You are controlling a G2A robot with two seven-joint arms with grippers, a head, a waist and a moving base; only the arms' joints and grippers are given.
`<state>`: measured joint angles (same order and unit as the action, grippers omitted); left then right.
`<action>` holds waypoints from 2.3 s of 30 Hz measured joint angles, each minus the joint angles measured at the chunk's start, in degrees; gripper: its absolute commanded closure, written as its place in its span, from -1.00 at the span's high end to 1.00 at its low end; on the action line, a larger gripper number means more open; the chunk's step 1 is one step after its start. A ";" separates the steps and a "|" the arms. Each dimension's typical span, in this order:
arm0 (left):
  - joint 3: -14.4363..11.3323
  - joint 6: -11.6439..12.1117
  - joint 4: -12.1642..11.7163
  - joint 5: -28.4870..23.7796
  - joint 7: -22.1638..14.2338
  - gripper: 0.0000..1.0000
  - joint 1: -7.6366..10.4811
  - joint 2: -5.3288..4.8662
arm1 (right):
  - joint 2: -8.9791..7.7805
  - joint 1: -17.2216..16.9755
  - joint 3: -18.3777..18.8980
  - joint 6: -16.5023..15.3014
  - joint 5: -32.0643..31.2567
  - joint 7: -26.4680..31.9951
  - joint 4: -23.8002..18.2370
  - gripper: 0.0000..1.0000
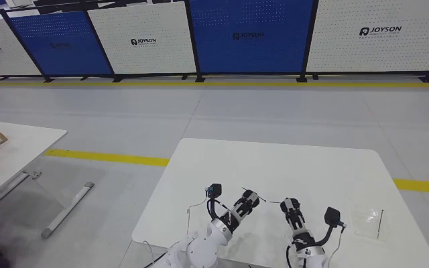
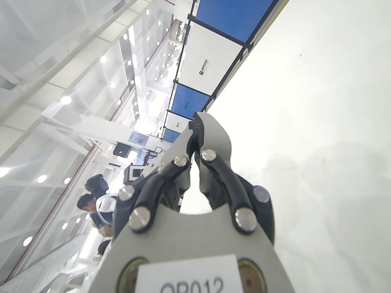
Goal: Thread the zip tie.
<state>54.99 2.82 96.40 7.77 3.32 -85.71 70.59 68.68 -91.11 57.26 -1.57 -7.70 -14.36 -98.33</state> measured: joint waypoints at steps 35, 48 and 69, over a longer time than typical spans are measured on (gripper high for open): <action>0.00 0.00 0.00 0.00 0.00 -1.00 0.00 0.00 | 1.54 -1.00 2.12 -1.30 -2.18 2.74 0.49 -1.00; 0.00 0.00 0.00 0.00 0.00 -1.00 0.00 0.00 | 2.44 -0.25 1.93 -1.34 -2.85 3.55 1.15 -1.00; 0.00 0.00 0.00 0.00 0.00 -1.00 0.00 0.00 | 3.43 -1.19 2.93 -1.62 -4.27 3.80 1.05 -1.00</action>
<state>54.99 2.82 96.40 7.77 3.32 -85.71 70.59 72.11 -92.30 60.19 -3.19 -11.97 -10.56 -97.27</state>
